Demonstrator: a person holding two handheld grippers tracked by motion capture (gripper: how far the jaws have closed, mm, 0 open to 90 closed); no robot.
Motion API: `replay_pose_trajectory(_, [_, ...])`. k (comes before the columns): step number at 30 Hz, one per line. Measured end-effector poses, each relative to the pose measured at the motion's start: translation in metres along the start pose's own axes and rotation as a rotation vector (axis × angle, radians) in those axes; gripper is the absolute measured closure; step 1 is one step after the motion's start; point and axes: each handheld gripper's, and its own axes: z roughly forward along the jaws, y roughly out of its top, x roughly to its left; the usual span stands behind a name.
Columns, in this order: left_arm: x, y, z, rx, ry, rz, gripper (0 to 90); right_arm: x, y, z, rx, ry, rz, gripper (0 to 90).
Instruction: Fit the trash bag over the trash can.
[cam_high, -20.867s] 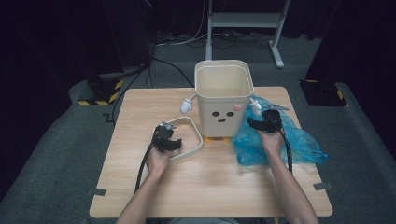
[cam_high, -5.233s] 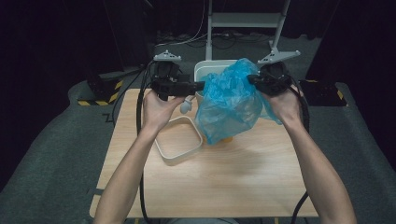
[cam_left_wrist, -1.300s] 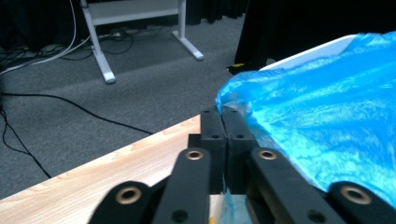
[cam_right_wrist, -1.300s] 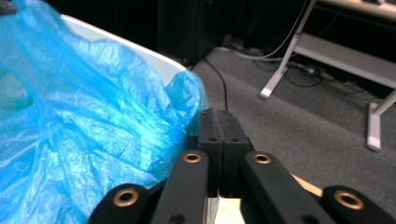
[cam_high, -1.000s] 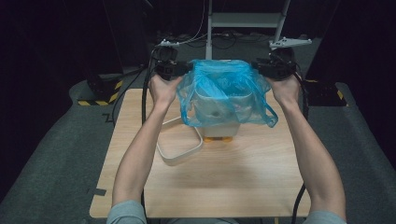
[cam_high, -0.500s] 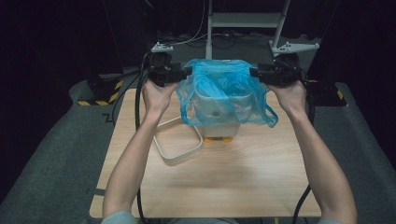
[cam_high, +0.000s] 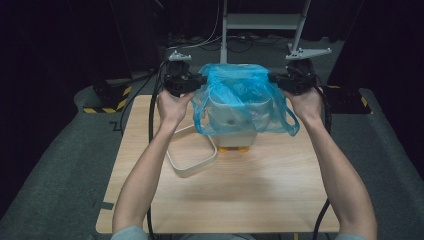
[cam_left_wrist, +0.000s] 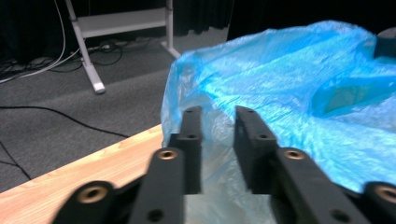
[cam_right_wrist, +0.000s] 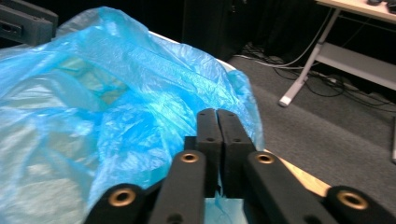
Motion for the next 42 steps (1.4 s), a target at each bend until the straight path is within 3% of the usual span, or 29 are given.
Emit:
replay_pose_trajectory(5, [0.002,-0.001,0.005,0.007,0.010,0.001,89.4,-0.002,0.000,0.003,-0.006,-0.015,0.001,90.0])
replay_pose_trajectory(11, [0.003,0.003,0.006,0.002,0.014,0.006,90.0,-0.002,0.007,0.003,-0.032,-0.026,-0.005,90.0])
replay_pose_trajectory(13, [0.002,0.004,0.002,-0.036,-0.010,-0.004,89.9,-0.001,0.010,0.002,-0.039,-0.027,-0.009,90.0])
replay_pose_trajectory(14, [0.001,0.004,0.001,-0.049,-0.016,-0.008,86.4,0.000,0.011,0.002,-0.042,-0.028,-0.011,90.0])
replay_pose_trajectory(16, [0.001,0.004,-0.002,-0.047,-0.041,-0.022,68.5,0.001,0.012,0.002,-0.040,-0.031,-0.008,90.0])
replay_pose_trajectory(18, [0.000,0.004,-0.004,-0.039,-0.043,-0.025,58.6,0.001,0.012,0.003,-0.039,-0.031,-0.006,90.0])
replay_pose_trajectory(21, [0.001,0.003,-0.003,-0.028,-0.062,-0.042,51.8,0.001,0.012,0.004,-0.037,-0.028,-0.010,90.0])
replay_pose_trajectory(24, [0.001,0.002,0.001,-0.018,-0.076,-0.051,50.6,0.003,0.012,0.007,-0.030,-0.026,-0.010,90.0])
replay_pose_trajectory(27, [0.000,0.002,0.006,-0.008,-0.069,-0.039,56.4,0.004,0.011,0.008,-0.024,-0.027,-0.016,90.0])
replay_pose_trajectory(31, [-0.005,0.002,0.007,-0.031,-0.057,0.005,71.1,0.005,0.011,0.009,-0.020,-0.028,-0.016,90.0])
replay_pose_trajectory(42, [-0.007,0.008,-0.002,-0.059,-0.016,0.053,89.3,0.001,0.011,0.005,-0.030,-0.032,-0.010,90.0])
